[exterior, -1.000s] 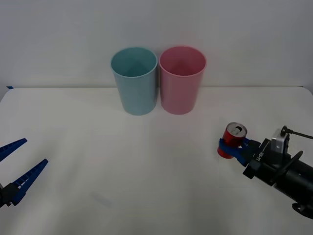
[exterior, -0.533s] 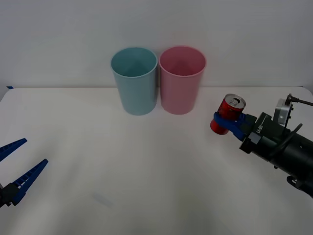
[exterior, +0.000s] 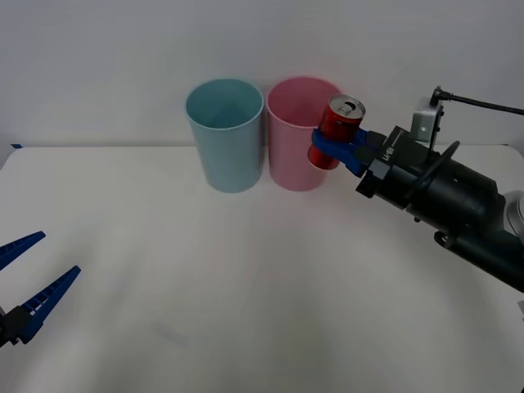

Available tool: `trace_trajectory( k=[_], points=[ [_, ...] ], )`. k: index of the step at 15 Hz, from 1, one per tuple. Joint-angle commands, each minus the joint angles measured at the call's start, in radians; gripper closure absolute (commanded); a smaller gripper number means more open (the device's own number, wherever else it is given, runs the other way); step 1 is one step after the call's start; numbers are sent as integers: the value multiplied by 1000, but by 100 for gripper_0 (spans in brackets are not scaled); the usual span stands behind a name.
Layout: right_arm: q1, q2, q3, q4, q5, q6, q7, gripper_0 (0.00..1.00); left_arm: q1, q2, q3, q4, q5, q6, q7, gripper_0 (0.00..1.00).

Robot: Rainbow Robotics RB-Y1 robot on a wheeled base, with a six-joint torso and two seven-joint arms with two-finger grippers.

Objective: Grasp the object on the table and drop it into the matching bin: aluminum can to the light blue bin, PET bottle to the pink bin.

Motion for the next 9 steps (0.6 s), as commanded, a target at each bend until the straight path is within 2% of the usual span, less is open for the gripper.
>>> trace_trajectory(
  k=[1,6,9],
  points=[
    [-89,-47,108,1,1,112,-10,100,0,0,0,0,0,0,0,0],
    [-215,-99,282,1,1,317,-37,100,0,0,0,0,0,0,0,0],
    [-286,-95,335,53,1,352,-39,100,0,0,0,0,0,0,0,0]
  ],
)
